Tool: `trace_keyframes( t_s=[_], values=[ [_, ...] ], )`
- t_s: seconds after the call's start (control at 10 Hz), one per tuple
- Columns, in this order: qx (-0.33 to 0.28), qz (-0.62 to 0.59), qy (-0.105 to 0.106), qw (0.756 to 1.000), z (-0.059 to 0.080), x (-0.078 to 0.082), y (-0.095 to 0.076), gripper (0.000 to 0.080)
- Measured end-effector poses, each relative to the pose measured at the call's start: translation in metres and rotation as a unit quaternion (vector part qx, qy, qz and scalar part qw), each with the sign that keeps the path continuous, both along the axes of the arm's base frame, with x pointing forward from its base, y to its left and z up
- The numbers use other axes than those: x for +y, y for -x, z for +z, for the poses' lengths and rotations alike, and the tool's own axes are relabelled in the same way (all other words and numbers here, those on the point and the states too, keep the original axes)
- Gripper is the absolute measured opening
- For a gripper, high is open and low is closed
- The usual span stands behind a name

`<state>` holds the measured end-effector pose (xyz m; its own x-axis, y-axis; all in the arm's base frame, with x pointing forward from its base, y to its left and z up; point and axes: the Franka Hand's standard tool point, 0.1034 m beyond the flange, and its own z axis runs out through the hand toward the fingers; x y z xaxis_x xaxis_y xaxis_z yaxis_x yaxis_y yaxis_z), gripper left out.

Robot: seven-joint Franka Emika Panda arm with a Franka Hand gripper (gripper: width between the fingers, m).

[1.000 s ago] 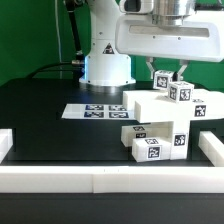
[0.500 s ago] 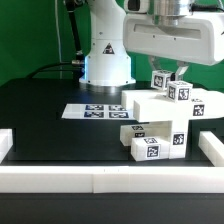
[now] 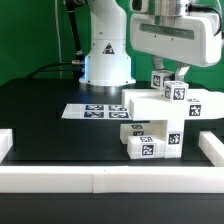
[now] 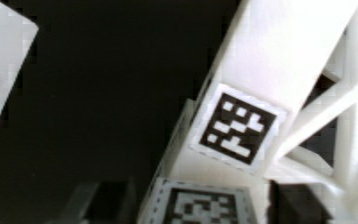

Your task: Assemble chair

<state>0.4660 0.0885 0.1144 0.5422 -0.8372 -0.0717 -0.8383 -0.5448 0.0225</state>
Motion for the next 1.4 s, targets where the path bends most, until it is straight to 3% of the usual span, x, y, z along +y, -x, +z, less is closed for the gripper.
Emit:
trace_keyframes(
  t_s=[0.1,0.2,0.5,0.8,1.4],
  values=[
    [0.0,0.014,0.0,1.0,0.0004,0.0002,0.0009,0.0562],
    [-0.002,0.052,0.001,0.999,0.0004,0.002,0.0014,0.0633],
    [-0.008,0.205,-0.005,0.979,0.0004,0.003,0.0017,0.0647],
    [-0.013,0.331,-0.013,0.943,0.0004,0.0004,0.0011,0.0649],
    [-0.021,0.517,-0.025,0.855,0.0002,-0.0032,0.0006,0.0649]
  ],
)
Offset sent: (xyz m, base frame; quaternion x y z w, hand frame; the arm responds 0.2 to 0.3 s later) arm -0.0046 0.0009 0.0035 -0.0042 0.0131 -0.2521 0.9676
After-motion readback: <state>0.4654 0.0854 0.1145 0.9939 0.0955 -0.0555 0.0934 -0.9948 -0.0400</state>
